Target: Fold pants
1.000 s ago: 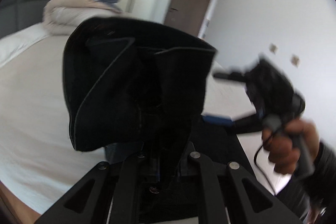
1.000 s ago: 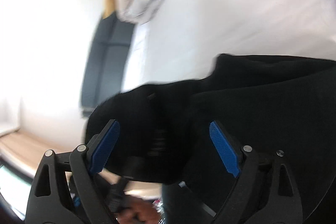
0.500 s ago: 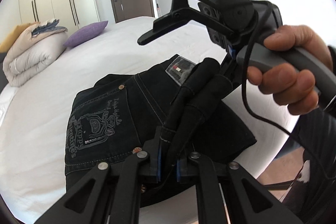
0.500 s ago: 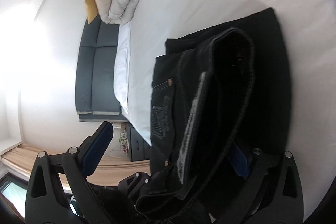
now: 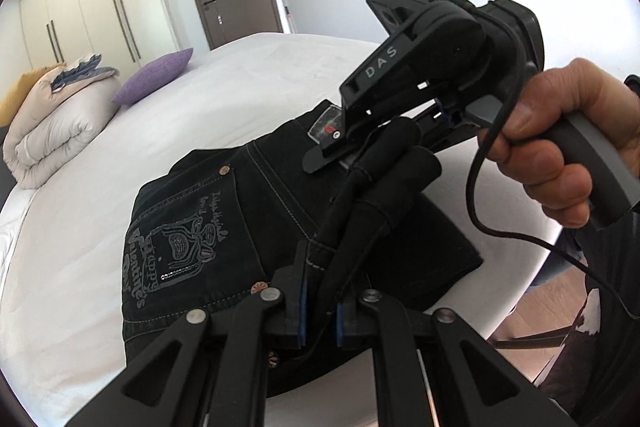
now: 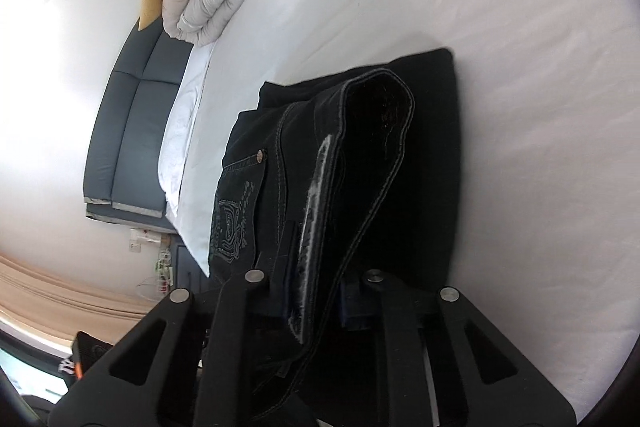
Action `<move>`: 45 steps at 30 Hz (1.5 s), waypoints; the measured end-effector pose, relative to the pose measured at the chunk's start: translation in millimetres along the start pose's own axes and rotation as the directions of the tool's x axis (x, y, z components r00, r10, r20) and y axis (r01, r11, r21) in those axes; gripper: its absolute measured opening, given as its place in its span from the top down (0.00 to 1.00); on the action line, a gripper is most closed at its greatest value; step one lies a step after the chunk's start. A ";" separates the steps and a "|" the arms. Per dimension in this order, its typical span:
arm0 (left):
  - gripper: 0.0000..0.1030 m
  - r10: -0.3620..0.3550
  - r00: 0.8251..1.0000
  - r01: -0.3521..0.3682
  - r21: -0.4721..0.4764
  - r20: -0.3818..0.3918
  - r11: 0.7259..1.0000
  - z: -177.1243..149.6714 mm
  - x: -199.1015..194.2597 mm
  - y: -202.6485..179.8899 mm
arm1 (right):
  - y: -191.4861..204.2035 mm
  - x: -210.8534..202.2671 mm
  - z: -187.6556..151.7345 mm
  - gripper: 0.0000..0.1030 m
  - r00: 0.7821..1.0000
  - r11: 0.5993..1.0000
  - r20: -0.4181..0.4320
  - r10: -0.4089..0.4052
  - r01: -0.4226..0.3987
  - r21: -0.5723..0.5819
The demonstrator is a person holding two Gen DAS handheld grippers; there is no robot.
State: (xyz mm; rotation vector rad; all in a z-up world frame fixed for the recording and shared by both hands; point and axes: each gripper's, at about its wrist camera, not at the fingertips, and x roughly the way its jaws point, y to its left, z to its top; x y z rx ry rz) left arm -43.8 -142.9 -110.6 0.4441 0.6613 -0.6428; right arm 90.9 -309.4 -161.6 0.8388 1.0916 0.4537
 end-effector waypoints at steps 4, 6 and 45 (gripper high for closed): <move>0.92 -0.010 1.000 0.010 0.025 -0.004 1.000 3.8 3.1 -9.2 | -9.4 -8.1 0.4 0.86 1.000 1.000 0.028 -0.011 0.011 -0.008; 0.92 -0.011 1.000 0.011 0.031 -0.010 0.999 4.2 5.6 -10.2 | -11.1 -10.4 1.0 0.86 0.999 1.000 0.034 -0.017 0.018 -0.013; 0.34 -0.146 0.954 0.016 -0.441 -0.263 0.897 -2.7 53.7 131.7 | -18.2 -23.8 -40.2 0.84 0.999 0.993 0.034 0.003 0.000 -0.115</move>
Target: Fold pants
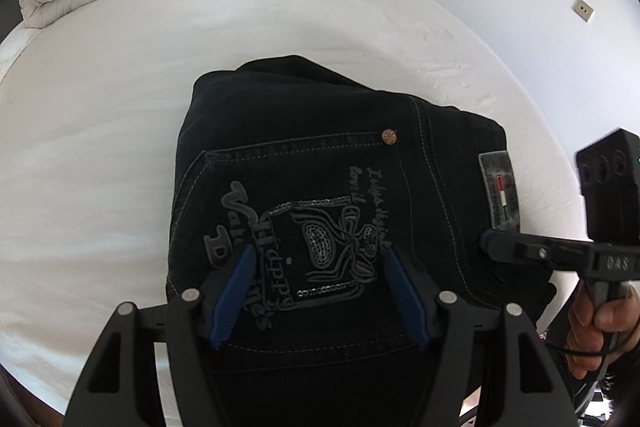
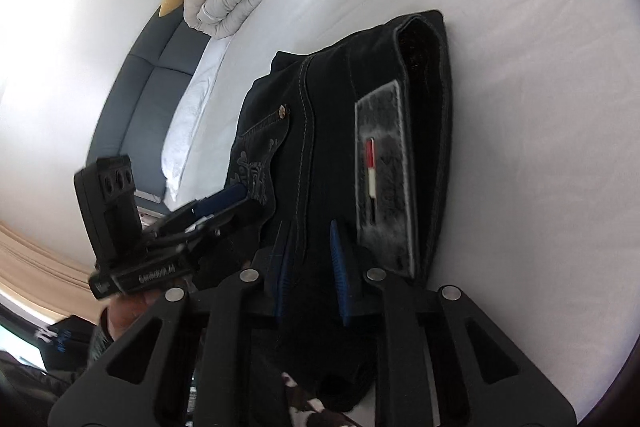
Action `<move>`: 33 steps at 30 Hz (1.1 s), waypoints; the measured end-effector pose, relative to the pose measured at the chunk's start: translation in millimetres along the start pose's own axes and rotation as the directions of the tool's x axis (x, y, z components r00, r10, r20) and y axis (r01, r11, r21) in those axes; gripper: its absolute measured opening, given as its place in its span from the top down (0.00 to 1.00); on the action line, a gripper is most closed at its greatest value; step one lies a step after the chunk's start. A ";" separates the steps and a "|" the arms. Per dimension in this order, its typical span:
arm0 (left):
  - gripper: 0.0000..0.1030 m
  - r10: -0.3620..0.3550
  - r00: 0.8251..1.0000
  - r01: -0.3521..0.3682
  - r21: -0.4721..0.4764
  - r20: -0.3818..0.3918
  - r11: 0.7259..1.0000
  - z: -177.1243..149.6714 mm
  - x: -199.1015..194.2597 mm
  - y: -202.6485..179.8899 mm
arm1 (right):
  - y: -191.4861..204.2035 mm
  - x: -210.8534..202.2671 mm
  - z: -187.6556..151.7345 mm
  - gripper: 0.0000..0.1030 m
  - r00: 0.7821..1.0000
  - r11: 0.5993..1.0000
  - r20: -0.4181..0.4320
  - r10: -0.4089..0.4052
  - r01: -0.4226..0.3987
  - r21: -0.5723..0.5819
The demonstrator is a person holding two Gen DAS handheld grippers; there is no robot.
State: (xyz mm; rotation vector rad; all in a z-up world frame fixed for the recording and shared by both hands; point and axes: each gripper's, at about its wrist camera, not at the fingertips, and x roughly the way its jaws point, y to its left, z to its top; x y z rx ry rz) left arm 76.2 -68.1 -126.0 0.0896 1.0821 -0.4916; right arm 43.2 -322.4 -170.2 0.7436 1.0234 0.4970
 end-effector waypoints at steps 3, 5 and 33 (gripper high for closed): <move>0.34 0.004 1.000 -0.004 0.005 0.003 1.000 -2.2 -1.2 0.5 | 4.1 -5.8 -14.6 0.84 1.000 0.999 0.016 -0.025 0.026 -0.042; 0.34 0.005 1.000 -0.005 0.008 0.004 1.000 -3.7 -1.4 -0.4 | 5.3 -11.4 -23.7 0.84 0.999 0.999 0.037 -0.022 0.024 -0.046; 0.01 -0.093 0.994 0.083 -0.179 -0.049 0.980 13.0 18.0 90.0 | -27.2 -38.3 0.0 0.26 0.999 0.990 0.043 -0.014 0.008 0.139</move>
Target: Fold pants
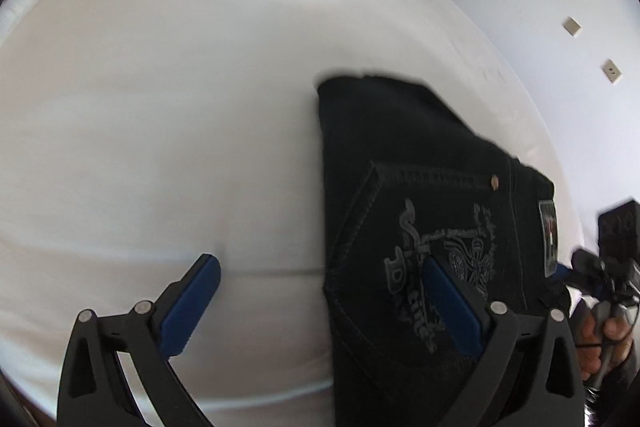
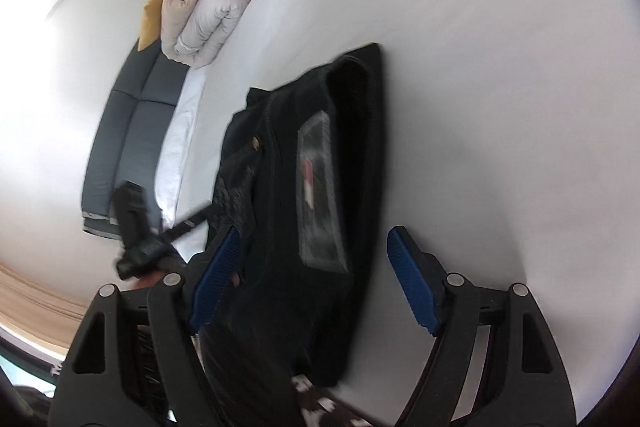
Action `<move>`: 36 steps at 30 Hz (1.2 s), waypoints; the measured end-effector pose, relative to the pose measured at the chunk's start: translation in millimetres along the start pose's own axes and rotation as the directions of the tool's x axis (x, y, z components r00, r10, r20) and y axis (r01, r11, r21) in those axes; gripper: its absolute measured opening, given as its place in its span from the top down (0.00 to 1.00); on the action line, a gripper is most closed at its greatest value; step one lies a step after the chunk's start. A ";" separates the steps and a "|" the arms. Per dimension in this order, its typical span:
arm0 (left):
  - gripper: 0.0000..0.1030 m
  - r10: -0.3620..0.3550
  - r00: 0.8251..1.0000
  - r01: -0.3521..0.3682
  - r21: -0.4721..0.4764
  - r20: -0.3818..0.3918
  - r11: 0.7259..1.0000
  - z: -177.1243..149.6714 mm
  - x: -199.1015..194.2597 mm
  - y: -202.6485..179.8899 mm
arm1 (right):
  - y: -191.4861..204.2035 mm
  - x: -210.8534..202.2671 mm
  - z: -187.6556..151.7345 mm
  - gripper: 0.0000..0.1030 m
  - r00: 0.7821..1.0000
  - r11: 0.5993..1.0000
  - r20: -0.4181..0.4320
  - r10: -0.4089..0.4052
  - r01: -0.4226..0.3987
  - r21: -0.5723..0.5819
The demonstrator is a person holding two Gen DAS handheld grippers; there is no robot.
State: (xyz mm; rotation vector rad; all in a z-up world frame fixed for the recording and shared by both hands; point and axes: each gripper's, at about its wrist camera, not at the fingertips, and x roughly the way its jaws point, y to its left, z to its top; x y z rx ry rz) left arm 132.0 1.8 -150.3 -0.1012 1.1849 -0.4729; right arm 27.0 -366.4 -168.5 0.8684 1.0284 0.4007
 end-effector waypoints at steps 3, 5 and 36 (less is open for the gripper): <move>0.11 0.009 1.000 -0.009 0.051 -0.005 0.999 3.7 11.8 -18.1 | 11.7 27.5 12.4 0.45 0.998 0.997 -0.031 -0.061 0.059 -0.050; 0.60 -0.051 0.999 0.052 0.059 -0.012 0.997 6.9 11.8 -31.3 | 16.8 39.0 16.8 0.76 0.990 0.989 -0.051 -0.128 0.124 -0.079; 0.00 0.148 0.844 -0.219 0.080 0.515 0.972 23.0 -125.8 -175.6 | 112.9 -228.2 -43.5 0.00 0.467 0.847 0.873 -0.140 0.513 -0.139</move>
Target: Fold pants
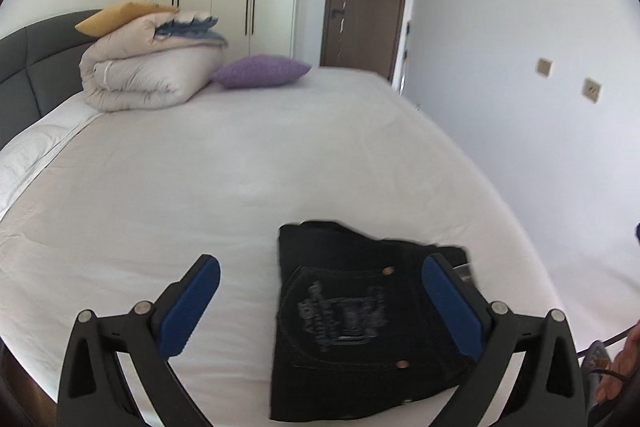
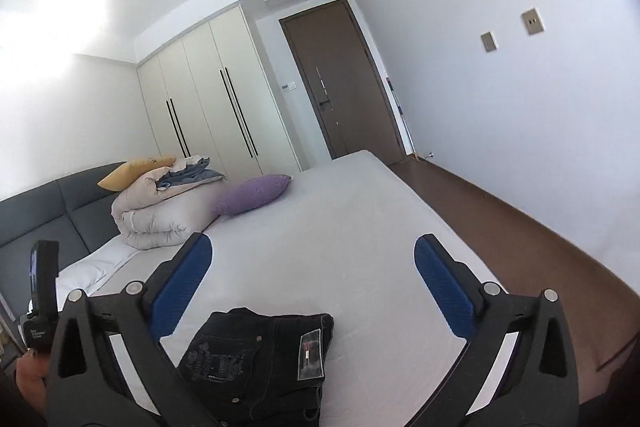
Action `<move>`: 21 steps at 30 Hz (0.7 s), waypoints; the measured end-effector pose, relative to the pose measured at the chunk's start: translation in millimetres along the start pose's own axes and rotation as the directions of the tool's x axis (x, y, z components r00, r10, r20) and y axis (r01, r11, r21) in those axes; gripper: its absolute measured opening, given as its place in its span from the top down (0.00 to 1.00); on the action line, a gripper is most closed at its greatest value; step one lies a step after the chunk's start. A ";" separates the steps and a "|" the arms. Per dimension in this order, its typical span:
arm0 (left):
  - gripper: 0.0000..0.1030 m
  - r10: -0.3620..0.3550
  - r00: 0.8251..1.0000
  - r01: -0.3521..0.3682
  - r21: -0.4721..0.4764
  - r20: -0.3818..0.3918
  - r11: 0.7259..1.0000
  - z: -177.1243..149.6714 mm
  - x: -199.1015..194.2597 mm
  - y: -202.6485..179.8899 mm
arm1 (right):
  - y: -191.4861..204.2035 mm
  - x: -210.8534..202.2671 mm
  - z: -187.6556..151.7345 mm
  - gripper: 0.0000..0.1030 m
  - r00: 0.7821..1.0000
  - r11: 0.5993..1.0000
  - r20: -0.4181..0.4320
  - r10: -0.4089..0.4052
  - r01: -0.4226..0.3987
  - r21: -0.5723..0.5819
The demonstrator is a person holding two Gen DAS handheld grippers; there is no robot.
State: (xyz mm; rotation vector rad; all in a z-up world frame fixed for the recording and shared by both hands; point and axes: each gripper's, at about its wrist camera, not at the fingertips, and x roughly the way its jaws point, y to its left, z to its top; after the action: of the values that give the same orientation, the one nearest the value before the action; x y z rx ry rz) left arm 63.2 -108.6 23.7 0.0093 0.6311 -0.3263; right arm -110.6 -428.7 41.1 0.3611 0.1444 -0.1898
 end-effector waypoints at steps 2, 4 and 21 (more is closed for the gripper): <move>0.00 0.041 0.997 -0.041 -0.003 0.062 0.999 1.6 -14.7 -7.0 | 6.8 -5.4 8.3 0.00 0.999 1.000 -0.034 0.003 -0.004 -0.023; 0.00 0.092 0.990 -0.092 0.003 0.106 0.996 1.1 -27.4 -9.8 | 13.6 -12.2 13.2 0.00 0.999 0.999 -0.050 0.002 -0.004 -0.049; 0.00 0.144 0.988 -0.144 -0.014 0.063 0.990 -16.9 -31.7 -18.9 | 103.5 -24.5 -16.1 0.00 0.930 0.953 -0.322 -0.180 0.083 -0.293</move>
State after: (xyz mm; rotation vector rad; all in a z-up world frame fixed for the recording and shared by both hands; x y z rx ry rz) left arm 23.7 -115.4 30.1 0.0349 0.5651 -0.1831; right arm -114.4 -323.9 65.2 0.1028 0.5396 -0.2364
